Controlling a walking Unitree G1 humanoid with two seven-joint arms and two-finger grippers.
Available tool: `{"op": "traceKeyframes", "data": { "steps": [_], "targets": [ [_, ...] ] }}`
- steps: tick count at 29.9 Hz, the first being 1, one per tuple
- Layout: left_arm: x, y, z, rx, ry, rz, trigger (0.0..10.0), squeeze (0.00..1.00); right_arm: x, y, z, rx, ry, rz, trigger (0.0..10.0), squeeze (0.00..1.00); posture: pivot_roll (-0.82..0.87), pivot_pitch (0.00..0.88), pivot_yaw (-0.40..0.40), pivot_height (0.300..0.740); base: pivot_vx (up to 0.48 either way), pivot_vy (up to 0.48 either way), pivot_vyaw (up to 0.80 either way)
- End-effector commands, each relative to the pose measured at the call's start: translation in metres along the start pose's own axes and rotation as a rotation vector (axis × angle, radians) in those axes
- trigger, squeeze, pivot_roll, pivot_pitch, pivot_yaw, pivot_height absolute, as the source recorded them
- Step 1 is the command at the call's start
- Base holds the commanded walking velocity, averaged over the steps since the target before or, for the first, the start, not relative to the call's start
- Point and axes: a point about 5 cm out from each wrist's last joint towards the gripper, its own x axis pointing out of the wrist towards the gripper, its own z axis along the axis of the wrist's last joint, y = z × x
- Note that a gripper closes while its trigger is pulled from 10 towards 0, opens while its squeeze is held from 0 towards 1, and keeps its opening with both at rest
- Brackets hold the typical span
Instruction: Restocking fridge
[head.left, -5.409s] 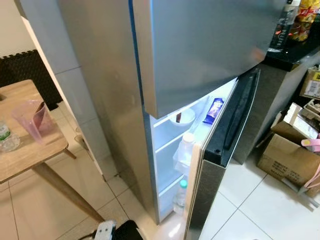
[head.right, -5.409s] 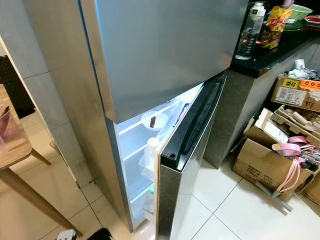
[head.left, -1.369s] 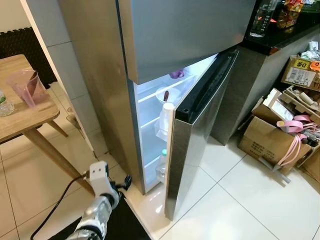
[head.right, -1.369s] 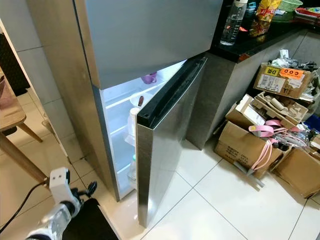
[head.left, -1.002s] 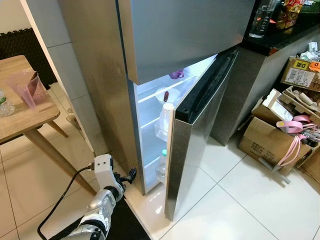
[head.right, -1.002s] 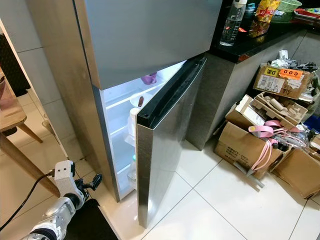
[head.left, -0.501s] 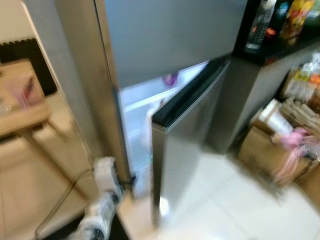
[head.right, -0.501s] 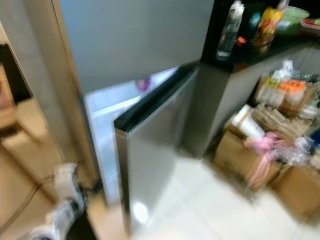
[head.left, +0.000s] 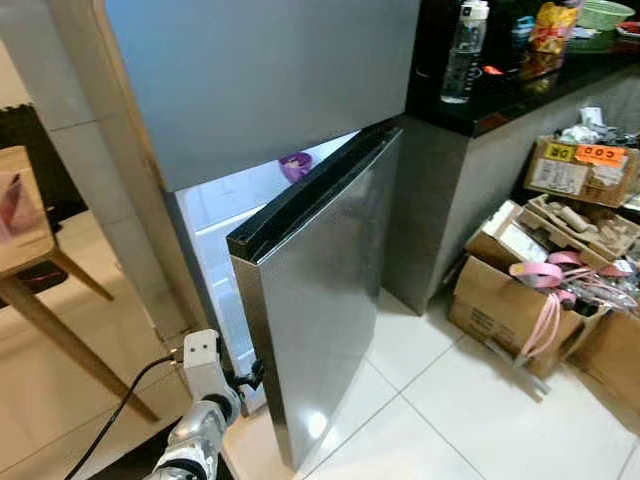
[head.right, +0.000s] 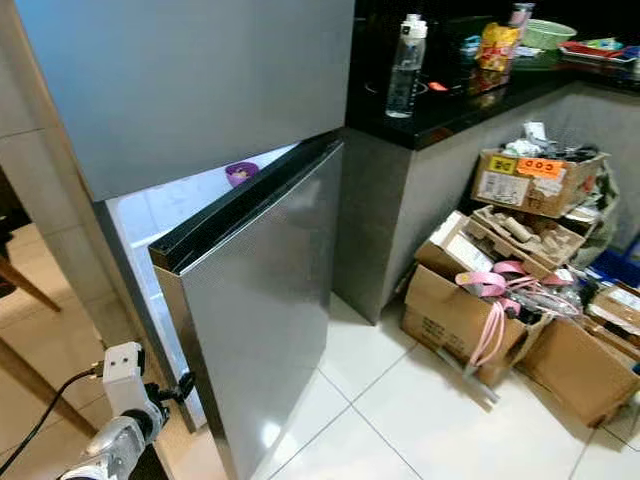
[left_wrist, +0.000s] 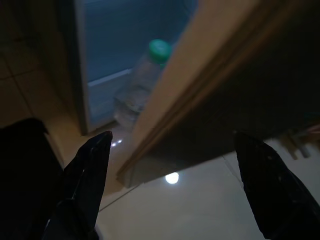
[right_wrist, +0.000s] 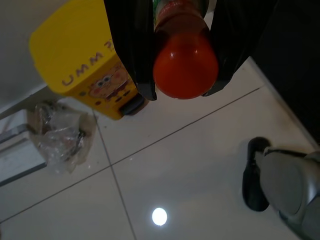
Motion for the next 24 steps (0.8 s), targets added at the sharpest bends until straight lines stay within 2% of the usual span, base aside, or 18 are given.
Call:
{"op": "traceKeyframes", "data": {
  "steps": [1, 2, 5, 7, 9, 11, 12, 13, 14, 15, 16, 18, 23, 24],
  "targets": [
    [0.0, 0.012, 0.015, 0.006, -0.058, 0.053, 10.0, 0.0, 0.0, -0.001, 0.002, 0.014, -0.006, -0.002, 10.0, 0.0, -0.06, 0.0, -0.013, 0.74, 0.0, 0.0, 0.0],
    [0.0, 0.012, 0.015, 0.006, -0.058, 0.053, 10.0, 0.0, 0.0, -0.001, 0.002, 0.014, -0.006, -0.002, 10.0, 0.0, -0.06, 0.0, -0.013, 0.74, 0.0, 0.0, 0.0],
    [0.001, 0.021, 0.037, -0.057, -0.153, 0.077, 10.0, 0.0, 0.0, -0.001, 0.003, 0.017, -0.008, -0.001, 10.0, 0.0, -0.06, 0.0, -0.012, 0.74, 0.0, 0.0, 0.0],
    [0.002, 0.022, 0.043, -0.076, -0.177, 0.066, 10.0, 0.0, 0.0, -0.001, 0.003, 0.017, -0.008, -0.001, 10.0, 0.0, -0.06, 0.0, -0.012, 0.74, 0.0, 0.0, 0.0],
    [0.006, 0.013, 0.058, -0.129, -0.236, -0.046, 10.0, 0.0, 0.0, -0.001, 0.002, 0.017, -0.007, -0.002, 10.0, 0.0, -0.06, 0.0, -0.012, 0.74, 0.0, 0.0, 0.0],
    [0.007, 0.01, 0.061, -0.14, -0.246, -0.078, 10.0, 0.0, 0.0, -0.001, 0.002, 0.017, -0.007, -0.002, 10.0, 0.0, -0.06, 0.0, -0.012, 0.74, 0.0, 0.0, 0.0],
    [0.009, 0.003, 0.064, -0.162, -0.254, -0.152, 7.3, 0.0, 0.0, -0.001, 0.002, 0.016, -0.006, -0.001, 10.0, 0.0, -0.06, 0.0, -0.014, 0.74, 0.0, 0.0, 0.0],
    [0.011, -0.005, 0.066, -0.176, -0.257, -0.223, 3.8, 0.0, 0.0, -0.001, 0.002, 0.016, -0.006, -0.001, 10.0, 0.0, -0.06, 0.0, -0.014, 0.74, 0.0, 0.0, 0.0],
    [0.011, -0.005, 0.066, -0.176, -0.257, -0.223, 3.8, 0.0, 0.0, -0.001, 0.002, 0.016, -0.006, -0.001, 10.0, 0.0, -0.06, 0.0, -0.014, 0.74, 0.0, 0.0, 0.0],
    [0.012, -0.013, 0.067, -0.185, -0.258, -0.289, 0.0, 0.0, 0.0, -0.001, 0.002, 0.016, -0.006, -0.001, 10.0, 0.0, -0.06, 0.0, -0.014, 0.74, 0.0, 0.0, 0.0],
    [0.012, -0.013, 0.067, -0.185, -0.258, -0.289, 0.0, 0.0, 0.0, -0.001, 0.002, 0.016, -0.006, -0.001, 10.0, 0.0, -0.06, 0.0, -0.014, 0.74, 0.0, 0.0, 0.0],
    [0.014, -0.027, 0.063, -0.158, -0.219, -0.417, 0.0, 0.0, 0.0, -0.001, 0.002, 0.016, -0.006, -0.001, 10.0, 0.0, -0.06, 0.0, -0.011, 0.74, 0.0, 0.0, 0.0],
    [0.014, -0.036, 0.057, -0.158, -0.177, -0.489, 0.0, 0.0, 0.0, 0.0, 0.002, 0.018, -0.007, 0.0, 10.0, 0.0, -0.06, 0.0, -0.007, 0.74, 0.0, 0.0, 0.0],
    [0.013, -0.041, 0.053, -0.162, -0.156, -0.533, 0.0, 0.0, 0.0, 0.001, 0.003, 0.019, -0.008, 0.0, 10.0, 0.0, -0.06, 0.0, -0.007, 0.74, 0.0, 0.0, 0.0]
  ]
}}
